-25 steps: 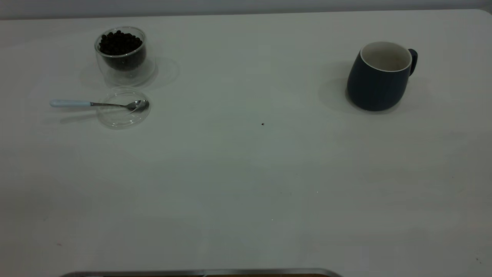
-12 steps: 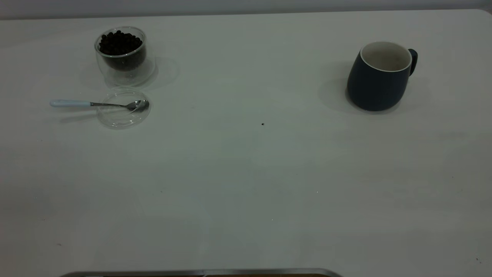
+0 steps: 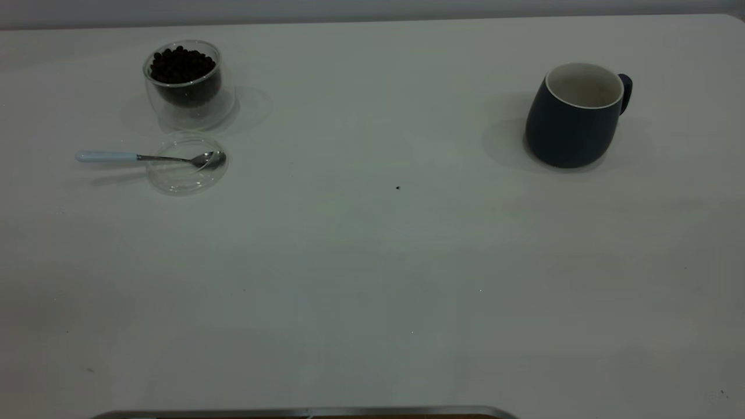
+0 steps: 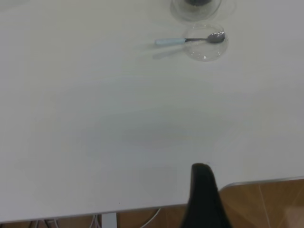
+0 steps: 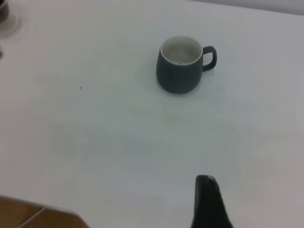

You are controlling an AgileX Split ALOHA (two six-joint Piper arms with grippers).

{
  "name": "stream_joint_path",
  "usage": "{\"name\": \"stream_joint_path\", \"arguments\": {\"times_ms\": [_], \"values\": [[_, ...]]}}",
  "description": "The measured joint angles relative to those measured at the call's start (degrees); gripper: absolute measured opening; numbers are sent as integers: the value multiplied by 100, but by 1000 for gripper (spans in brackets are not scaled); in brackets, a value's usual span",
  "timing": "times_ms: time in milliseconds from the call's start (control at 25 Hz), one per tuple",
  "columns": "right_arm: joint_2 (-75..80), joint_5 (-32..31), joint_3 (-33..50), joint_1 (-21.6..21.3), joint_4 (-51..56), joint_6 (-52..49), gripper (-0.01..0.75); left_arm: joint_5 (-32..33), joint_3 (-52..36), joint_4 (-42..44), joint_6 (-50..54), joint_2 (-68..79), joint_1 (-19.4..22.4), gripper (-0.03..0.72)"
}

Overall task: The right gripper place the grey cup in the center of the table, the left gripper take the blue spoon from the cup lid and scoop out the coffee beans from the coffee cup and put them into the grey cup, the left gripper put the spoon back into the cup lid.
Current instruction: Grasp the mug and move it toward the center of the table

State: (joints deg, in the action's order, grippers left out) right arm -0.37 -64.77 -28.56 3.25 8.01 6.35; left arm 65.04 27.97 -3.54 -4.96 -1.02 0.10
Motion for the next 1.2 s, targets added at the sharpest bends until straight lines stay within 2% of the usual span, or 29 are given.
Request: {"name": "stream_joint_path", "arguments": {"times_ms": [240,440,600,920,1200], "values": [[696,442,-219,0,-182,-101,585,0,0,0,0,0,0,593],[2295,602,-648,0,-574,-121,640,0,0,0,0,0,0,593],[3639,998,-953,0,-876,83,647,0,0,0,0,0,0,593],[5961,2132,-1356,0,-987,1968,648,0,0,0,5,0,0,593],[7831,3416,-1491,0,-990,3454,648,0,0,0,11,0,0,593]]}}
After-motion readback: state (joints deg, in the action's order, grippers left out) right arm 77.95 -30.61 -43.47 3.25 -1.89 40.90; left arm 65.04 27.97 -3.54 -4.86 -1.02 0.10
